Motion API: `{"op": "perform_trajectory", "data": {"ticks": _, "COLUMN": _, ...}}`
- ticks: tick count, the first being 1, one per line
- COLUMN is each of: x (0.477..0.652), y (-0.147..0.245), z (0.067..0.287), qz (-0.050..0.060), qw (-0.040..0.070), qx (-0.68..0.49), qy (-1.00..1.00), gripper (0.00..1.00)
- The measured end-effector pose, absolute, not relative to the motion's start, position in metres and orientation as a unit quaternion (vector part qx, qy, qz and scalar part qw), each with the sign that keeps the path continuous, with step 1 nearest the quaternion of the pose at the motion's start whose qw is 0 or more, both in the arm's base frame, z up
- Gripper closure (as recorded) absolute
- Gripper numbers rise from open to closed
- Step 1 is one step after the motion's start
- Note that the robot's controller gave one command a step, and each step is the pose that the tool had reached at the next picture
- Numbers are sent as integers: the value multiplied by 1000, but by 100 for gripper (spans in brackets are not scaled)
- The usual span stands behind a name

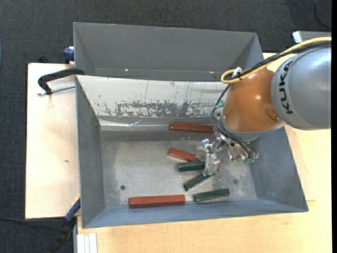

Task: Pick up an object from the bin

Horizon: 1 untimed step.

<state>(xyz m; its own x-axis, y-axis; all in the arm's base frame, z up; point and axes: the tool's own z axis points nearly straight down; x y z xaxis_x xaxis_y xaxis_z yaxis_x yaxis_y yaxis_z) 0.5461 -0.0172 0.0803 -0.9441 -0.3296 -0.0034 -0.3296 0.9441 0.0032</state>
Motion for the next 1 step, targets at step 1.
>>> {"op": "perform_trajectory", "data": {"ticks": 1, "x": 545, "y": -18, "z": 95, "qz": 1, "qw": 1, "qx": -167, "qy": 986, "gripper": 100}}
